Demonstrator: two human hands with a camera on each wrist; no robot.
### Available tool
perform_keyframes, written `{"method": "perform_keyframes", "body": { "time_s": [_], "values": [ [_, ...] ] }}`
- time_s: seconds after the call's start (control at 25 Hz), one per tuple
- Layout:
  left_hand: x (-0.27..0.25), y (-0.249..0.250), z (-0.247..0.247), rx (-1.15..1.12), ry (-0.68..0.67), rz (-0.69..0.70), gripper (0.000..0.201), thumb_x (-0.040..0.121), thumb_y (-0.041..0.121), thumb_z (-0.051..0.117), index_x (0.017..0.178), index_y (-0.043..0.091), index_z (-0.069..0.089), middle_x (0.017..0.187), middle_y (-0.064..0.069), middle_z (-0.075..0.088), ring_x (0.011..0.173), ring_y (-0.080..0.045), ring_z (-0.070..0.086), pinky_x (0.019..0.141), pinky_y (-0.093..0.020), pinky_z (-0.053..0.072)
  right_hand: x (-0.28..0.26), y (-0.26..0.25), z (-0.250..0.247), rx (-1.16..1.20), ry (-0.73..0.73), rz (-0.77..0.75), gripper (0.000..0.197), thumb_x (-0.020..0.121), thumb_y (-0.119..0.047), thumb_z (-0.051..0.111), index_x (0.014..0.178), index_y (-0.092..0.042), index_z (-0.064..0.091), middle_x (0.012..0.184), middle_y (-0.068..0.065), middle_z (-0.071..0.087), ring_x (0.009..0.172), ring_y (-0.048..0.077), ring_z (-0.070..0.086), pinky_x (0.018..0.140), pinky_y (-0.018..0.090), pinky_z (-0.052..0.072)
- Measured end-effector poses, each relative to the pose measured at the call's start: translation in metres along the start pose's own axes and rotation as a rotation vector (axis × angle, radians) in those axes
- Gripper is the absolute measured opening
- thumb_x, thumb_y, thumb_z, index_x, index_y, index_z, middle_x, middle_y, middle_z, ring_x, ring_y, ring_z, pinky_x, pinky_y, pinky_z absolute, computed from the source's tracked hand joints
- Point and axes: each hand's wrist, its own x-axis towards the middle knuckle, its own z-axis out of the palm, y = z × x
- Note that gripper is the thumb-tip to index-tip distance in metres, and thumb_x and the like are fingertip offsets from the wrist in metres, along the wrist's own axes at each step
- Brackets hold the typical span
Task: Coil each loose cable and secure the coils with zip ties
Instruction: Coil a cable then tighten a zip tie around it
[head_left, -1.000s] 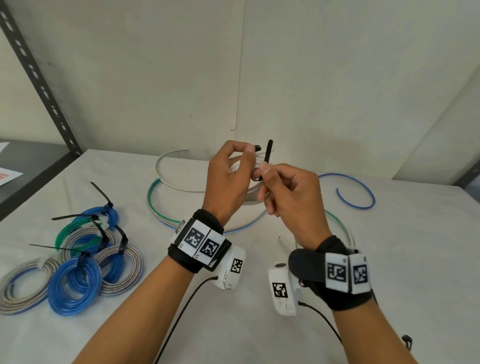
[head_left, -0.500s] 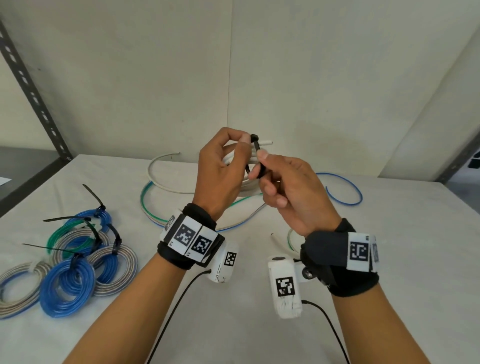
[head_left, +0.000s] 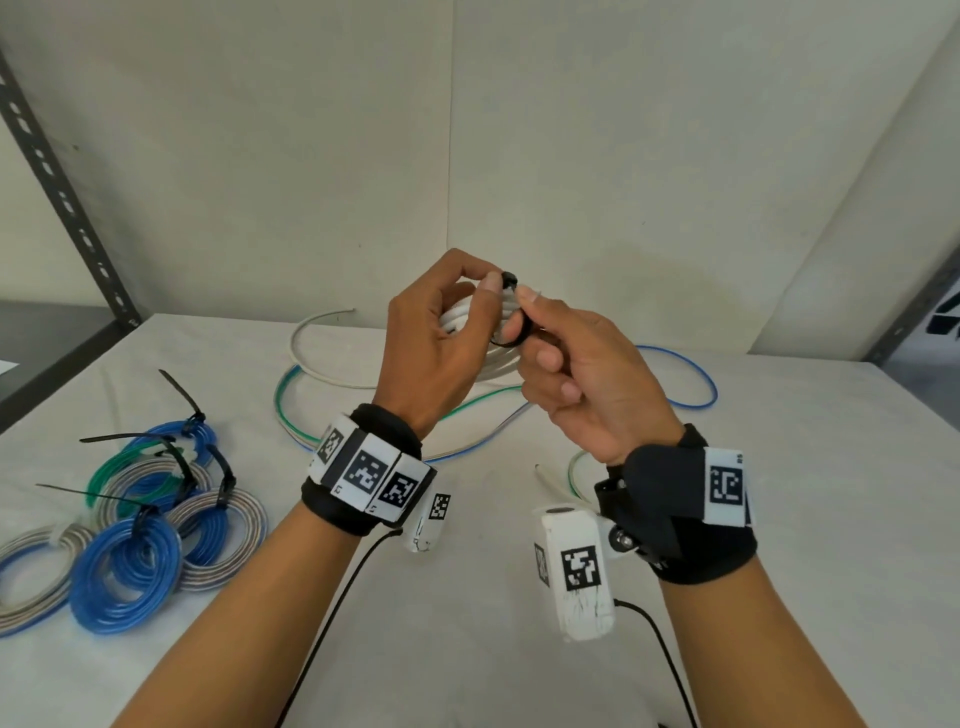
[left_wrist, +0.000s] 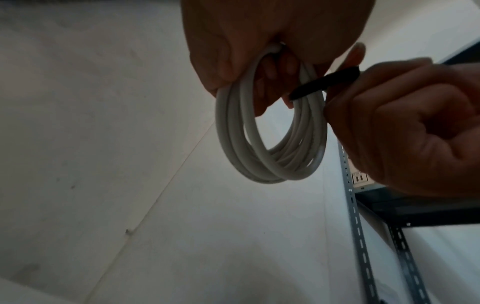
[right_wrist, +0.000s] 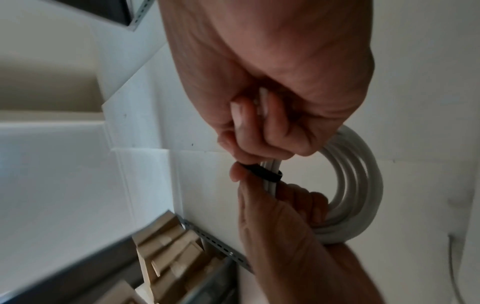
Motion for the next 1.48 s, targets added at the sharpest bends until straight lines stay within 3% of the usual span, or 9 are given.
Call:
{"method": "perform_keyframes", "body": {
  "time_s": [0.16, 0.32, 0.48, 0.56, 0.64, 0.88, 1.0, 1.16, 1.48],
  "values": [
    [0.000, -0.004, 0.002, 0.057, -0.021, 0.012, 0.012, 0.102, 0.017, 0.057, 0.093, 0.013, 0.064, 0.069, -0.005, 0.068, 0.063, -0.024, 0.065, 0.056, -0.041, 0.050, 0.000, 0.007, 0.003, -0.300, 0.131, -0.224, 0.040, 0.102, -0.031, 0.057, 0.074, -0.005, 0.067, 0.051, 0.000, 0.046, 0.042, 0.009, 0.034, 0.043, 0.019, 0.030],
    [0.002, -0.007, 0.001, -0.052, -0.039, -0.100, 0.020, 0.103, 0.015, 0.056, 0.090, 0.003, 0.064, 0.068, -0.006, 0.063, 0.059, -0.015, 0.059, 0.055, -0.024, 0.045, 0.006, 0.003, -0.013, -0.718, 0.540, -0.552, 0.033, 0.092, -0.048, 0.068, 0.077, -0.019, 0.071, 0.062, -0.007, 0.065, 0.056, 0.005, 0.056, 0.060, 0.022, 0.045],
    [-0.004, -0.003, 0.010, -0.112, -0.195, -0.162, 0.023, 0.103, 0.010, 0.053, 0.085, -0.002, 0.059, 0.060, 0.010, 0.058, 0.053, -0.006, 0.051, 0.053, -0.015, 0.038, 0.005, -0.001, -0.024, -0.405, 0.263, -0.280, 0.024, 0.095, -0.030, 0.067, 0.093, -0.009, 0.078, 0.064, -0.014, 0.067, 0.059, -0.002, 0.058, 0.061, 0.013, 0.044],
    [-0.007, -0.001, 0.013, -0.126, -0.244, -0.178, 0.022, 0.103, 0.007, 0.052, 0.082, 0.000, 0.057, 0.057, 0.013, 0.057, 0.051, -0.004, 0.051, 0.053, -0.015, 0.038, 0.009, 0.003, -0.028, -0.348, 0.199, -0.217, 0.013, 0.093, -0.023, 0.071, 0.089, -0.013, 0.078, 0.072, -0.008, 0.069, 0.066, 0.004, 0.058, 0.062, 0.019, 0.042],
    [-0.009, -0.001, 0.014, -0.133, -0.280, -0.187, 0.024, 0.103, 0.008, 0.053, 0.080, 0.003, 0.055, 0.057, 0.013, 0.054, 0.050, -0.003, 0.048, 0.053, -0.014, 0.037, 0.013, 0.005, -0.037, -0.306, 0.234, -0.173, 0.011, 0.089, -0.026, 0.075, 0.079, -0.022, 0.076, 0.083, -0.002, 0.070, 0.078, 0.012, 0.057, 0.066, 0.026, 0.039],
    [-0.022, 0.000, 0.022, -0.123, -0.317, -0.248, 0.030, 0.103, 0.010, 0.054, 0.073, 0.003, 0.054, 0.058, 0.013, 0.051, 0.047, 0.001, 0.047, 0.053, -0.009, 0.035, 0.021, 0.020, -0.042, -0.381, 0.461, -0.343, 0.014, 0.091, -0.021, 0.073, 0.081, -0.011, 0.070, 0.074, -0.001, 0.071, 0.065, 0.012, 0.068, 0.060, 0.022, 0.048],
    [-0.025, 0.000, 0.019, -0.180, -0.246, -0.293, 0.037, 0.101, 0.019, 0.059, 0.066, 0.007, 0.054, 0.055, 0.012, 0.049, 0.046, -0.001, 0.046, 0.053, -0.009, 0.036, 0.023, 0.026, -0.030, -0.462, 0.442, -0.411, 0.019, 0.095, -0.020, 0.069, 0.088, -0.002, 0.065, 0.078, 0.007, 0.075, 0.065, 0.018, 0.073, 0.063, 0.033, 0.058],
    [-0.028, -0.004, 0.014, -0.206, -0.238, -0.357, 0.035, 0.096, 0.017, 0.066, 0.065, 0.007, 0.055, 0.053, 0.010, 0.049, 0.046, -0.003, 0.043, 0.052, -0.009, 0.035, 0.023, 0.028, -0.027, -0.451, 0.391, -0.386, 0.021, 0.096, -0.020, 0.067, 0.090, 0.000, 0.064, 0.074, 0.005, 0.075, 0.058, 0.015, 0.067, 0.049, 0.026, 0.048],
    [-0.040, -0.016, 0.019, -0.224, -0.248, -0.429, 0.030, 0.099, 0.018, 0.061, 0.073, 0.005, 0.060, 0.059, 0.009, 0.052, 0.052, -0.006, 0.044, 0.054, -0.020, 0.038, 0.024, 0.033, -0.032, -0.331, 0.346, -0.305, 0.015, 0.097, -0.015, 0.066, 0.089, -0.003, 0.064, 0.072, 0.004, 0.074, 0.061, 0.014, 0.066, 0.053, 0.024, 0.049]
  ]
}}
